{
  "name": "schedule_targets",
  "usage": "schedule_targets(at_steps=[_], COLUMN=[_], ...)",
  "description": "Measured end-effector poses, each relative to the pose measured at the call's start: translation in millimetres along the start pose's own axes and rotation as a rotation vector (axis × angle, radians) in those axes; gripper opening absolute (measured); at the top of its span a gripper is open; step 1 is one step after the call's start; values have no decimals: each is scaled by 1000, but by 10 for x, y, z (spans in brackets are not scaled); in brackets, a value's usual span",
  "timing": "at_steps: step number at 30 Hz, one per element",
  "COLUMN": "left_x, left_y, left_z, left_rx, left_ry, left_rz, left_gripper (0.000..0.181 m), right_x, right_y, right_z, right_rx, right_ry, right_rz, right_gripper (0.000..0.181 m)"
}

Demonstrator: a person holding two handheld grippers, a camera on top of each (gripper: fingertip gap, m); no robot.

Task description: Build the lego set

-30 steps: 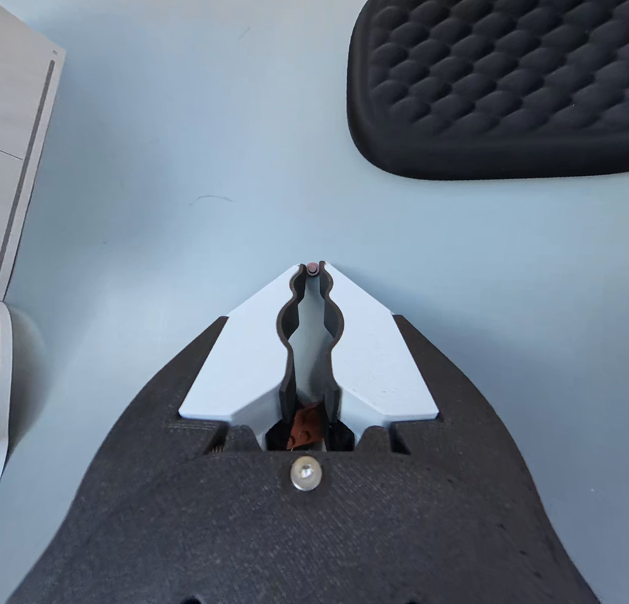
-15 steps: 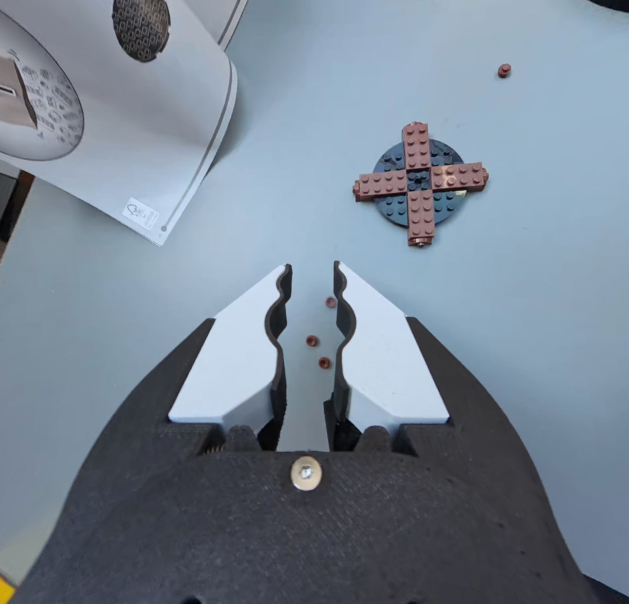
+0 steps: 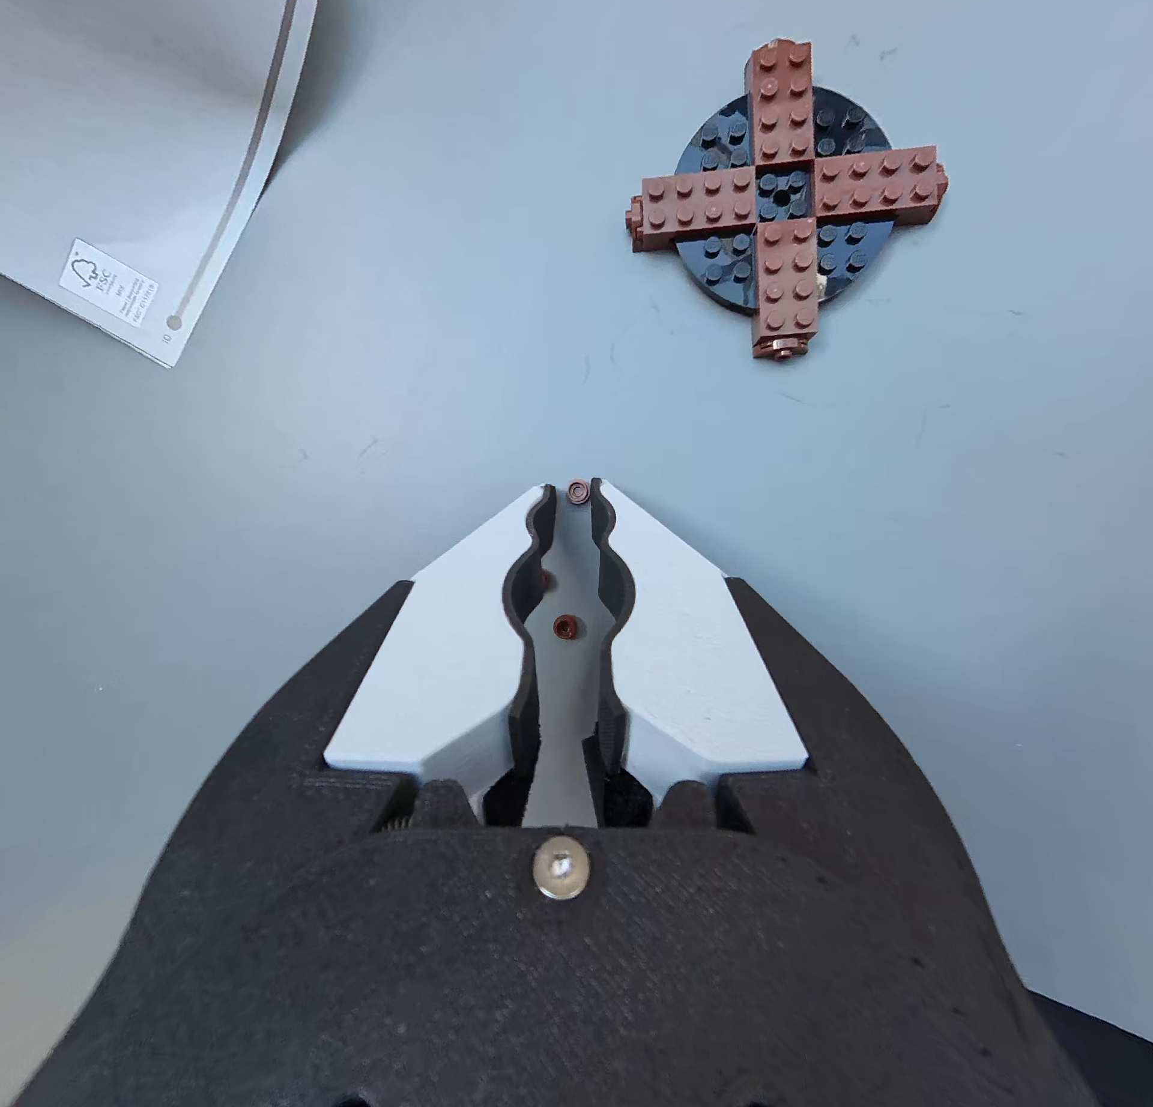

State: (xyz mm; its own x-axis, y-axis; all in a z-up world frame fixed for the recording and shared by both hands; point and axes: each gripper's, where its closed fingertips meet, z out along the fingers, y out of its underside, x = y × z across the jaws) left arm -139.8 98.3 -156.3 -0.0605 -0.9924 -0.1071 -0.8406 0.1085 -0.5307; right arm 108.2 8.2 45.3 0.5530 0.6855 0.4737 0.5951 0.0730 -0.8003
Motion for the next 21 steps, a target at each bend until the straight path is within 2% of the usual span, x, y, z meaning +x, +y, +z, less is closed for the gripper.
schedule_targets(at_steps=[6, 8, 9, 12, 14, 18, 21], left_x=[-18, -43, -12, 228, 356, 431, 442], left_y=[-48, -248, -453, -1155, -1409, -1582, -1614], left_z=[-2, -95, -185, -634, -902, -1152, -1226], left_rx=[41, 159, 277, 711, 893, 1050, 1118], left_ry=[3, -1, 35, 318, 534, 753, 849], left_rz=[1, -41, -99, -335, -455, -572, -644], left_gripper=[5, 5, 5, 5, 5, 5, 5], right_x=[-3, -32, -52, -271, -545, -928, -1003], right_y=[-3, -87, -178, -645, -853, -869, -901], right_z=[-2, 61, 124, 389, 631, 1116, 1251], right_rx=[6, 38, 73, 290, 355, 249, 243], right_ry=[-4, -7, -1, 27, 18, 8, 63], right_rz=[9, 8, 2, -110, -243, -415, -451], right_gripper=[21, 21, 21, 21, 21, 14, 10])
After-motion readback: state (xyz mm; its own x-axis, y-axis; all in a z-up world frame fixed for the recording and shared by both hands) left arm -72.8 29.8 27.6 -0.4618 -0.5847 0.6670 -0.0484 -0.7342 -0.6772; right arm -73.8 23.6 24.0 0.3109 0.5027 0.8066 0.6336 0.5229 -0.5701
